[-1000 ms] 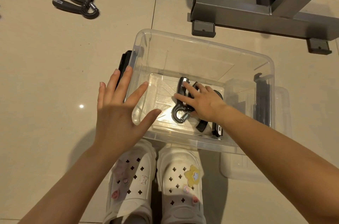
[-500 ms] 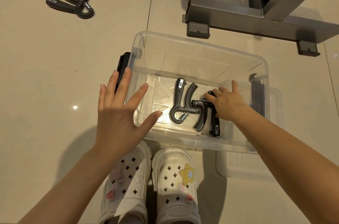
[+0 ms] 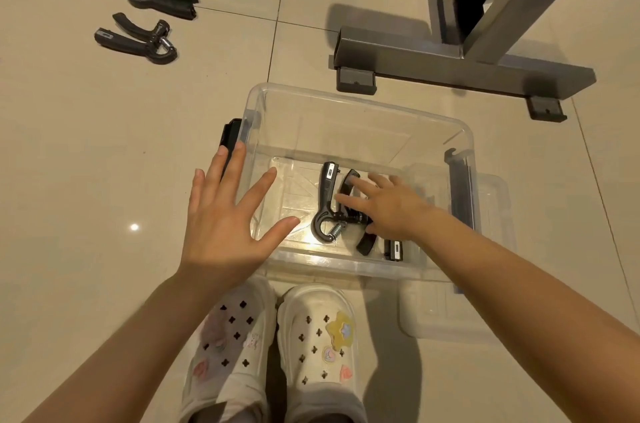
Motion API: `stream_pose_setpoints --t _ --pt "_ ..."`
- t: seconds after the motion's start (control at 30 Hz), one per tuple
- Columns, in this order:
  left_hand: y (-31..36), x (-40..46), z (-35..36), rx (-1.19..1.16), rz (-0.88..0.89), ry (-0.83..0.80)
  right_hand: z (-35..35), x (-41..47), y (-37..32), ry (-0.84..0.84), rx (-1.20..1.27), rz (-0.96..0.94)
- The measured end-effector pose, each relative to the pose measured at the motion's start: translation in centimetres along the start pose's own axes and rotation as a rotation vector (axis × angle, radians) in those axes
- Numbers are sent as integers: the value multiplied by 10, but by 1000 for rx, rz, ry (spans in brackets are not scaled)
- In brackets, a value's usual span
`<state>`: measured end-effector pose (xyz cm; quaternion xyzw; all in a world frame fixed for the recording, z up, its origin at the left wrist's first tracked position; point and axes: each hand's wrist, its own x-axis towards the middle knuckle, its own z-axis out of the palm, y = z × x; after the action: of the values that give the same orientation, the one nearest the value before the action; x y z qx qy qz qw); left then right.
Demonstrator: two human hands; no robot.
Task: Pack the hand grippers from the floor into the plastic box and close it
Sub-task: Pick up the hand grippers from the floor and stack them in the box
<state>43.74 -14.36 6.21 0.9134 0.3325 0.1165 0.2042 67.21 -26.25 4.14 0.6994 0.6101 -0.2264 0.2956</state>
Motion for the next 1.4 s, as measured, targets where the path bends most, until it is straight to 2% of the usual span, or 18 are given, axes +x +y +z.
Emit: stream_pose_setpoints --t 0.1,0.23,0.53,0.6,0.77,0.9,1.0,1.27,1.4 --pt "0 0 -1 10 -5 -17 -7 27 -26 -28 -94 -97" --pt "0 0 0 8 -16 -26 -6 37 -35 -173 -141 -4" --pt "-1 -1 3 21 -17 -4 4 35 -24 -190 -37 88" --pt "-1 0 1 21 -18 -24 0 32 -24 -147 22 90" --pt "-7 0 -15 -100 -8 -165 -37 -5 -19 -21 365 10" --pt "-4 -6 -62 -53 56 -149 -82 -54 -27 130 402 -23" --pt "4 -22 -110 14 38 -150 -116 -93 -42 205 389 -46" --pt "17 -107 -238 173 -52 85 -180 -203 -101 418 344 -138" --pt "20 -131 -277 185 -77 125 -191 -242 -121 501 376 -173"
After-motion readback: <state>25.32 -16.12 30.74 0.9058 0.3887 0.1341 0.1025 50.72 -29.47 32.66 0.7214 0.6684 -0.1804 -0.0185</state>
